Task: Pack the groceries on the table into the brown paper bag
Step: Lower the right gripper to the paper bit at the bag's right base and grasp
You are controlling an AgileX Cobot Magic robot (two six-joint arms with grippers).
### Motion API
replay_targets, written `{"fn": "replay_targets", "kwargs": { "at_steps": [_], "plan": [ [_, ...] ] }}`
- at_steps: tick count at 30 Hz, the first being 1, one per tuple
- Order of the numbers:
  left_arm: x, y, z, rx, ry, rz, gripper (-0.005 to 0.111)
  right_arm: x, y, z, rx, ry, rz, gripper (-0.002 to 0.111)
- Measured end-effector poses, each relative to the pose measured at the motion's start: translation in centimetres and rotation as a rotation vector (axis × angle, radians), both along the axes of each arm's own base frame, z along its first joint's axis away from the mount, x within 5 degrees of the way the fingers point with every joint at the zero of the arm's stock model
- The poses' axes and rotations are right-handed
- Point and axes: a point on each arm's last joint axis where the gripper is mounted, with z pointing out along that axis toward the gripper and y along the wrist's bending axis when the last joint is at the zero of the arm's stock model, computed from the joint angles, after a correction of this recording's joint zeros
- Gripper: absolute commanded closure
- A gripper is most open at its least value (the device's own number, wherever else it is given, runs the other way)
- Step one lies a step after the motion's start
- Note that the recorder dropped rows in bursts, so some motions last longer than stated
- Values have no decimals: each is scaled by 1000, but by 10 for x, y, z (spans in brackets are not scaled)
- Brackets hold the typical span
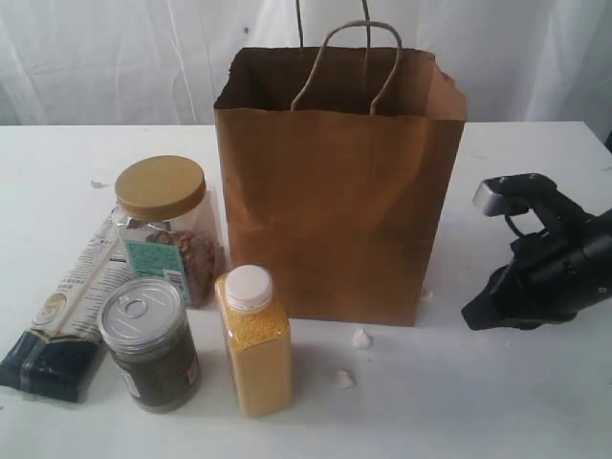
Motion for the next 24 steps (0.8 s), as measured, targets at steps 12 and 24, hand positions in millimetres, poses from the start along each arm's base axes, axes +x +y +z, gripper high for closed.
{"fn": "replay_targets", "kwargs": {
  "at_steps": [12,24],
  "plan": [
    [0,0,0,0,0,0,107,1,8,-2,-173,-314,510,58],
    [0,0,0,0,0,0,107,31,-3,-43,-419,-483,713,63]
  ]
}}
